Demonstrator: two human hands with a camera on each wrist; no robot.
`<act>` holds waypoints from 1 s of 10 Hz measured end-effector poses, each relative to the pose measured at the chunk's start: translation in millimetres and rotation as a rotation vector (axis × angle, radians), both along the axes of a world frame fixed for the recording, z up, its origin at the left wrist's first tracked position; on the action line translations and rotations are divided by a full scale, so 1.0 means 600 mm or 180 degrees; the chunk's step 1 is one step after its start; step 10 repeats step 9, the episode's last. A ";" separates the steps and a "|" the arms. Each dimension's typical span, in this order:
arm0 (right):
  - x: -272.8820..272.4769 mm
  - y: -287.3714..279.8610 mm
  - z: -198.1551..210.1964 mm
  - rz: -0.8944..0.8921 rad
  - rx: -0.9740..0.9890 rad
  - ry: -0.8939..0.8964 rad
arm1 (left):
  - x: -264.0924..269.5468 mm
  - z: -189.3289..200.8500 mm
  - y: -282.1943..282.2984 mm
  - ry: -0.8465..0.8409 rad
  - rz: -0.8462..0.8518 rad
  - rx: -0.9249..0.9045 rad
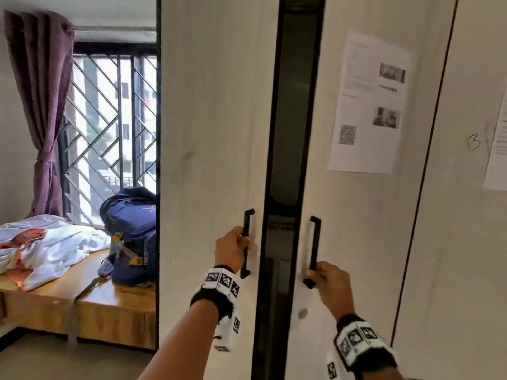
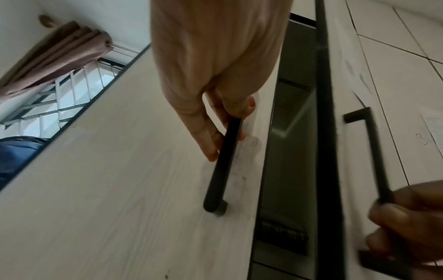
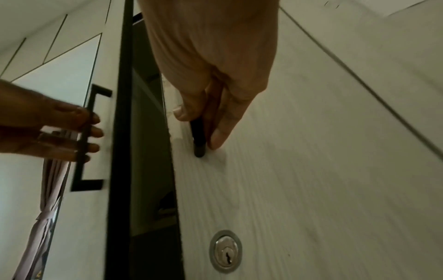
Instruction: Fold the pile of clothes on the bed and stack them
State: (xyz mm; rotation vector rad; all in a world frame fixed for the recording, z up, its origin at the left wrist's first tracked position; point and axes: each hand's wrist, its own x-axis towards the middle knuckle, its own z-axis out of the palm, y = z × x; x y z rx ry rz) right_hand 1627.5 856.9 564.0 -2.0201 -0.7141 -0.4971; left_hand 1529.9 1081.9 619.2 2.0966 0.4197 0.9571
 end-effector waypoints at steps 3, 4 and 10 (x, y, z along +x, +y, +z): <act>0.148 0.145 0.007 -0.0086 -0.0156 0.0073 | 0.191 -0.004 0.031 -0.0214 -0.0498 0.0168; 0.185 0.171 0.008 -0.0029 -0.0048 0.0121 | 0.237 -0.007 0.047 -0.0278 -0.0589 0.0226; 0.188 0.171 0.047 -0.0104 -0.0506 0.0658 | 0.258 -0.013 0.073 -0.0199 -0.0882 -0.0175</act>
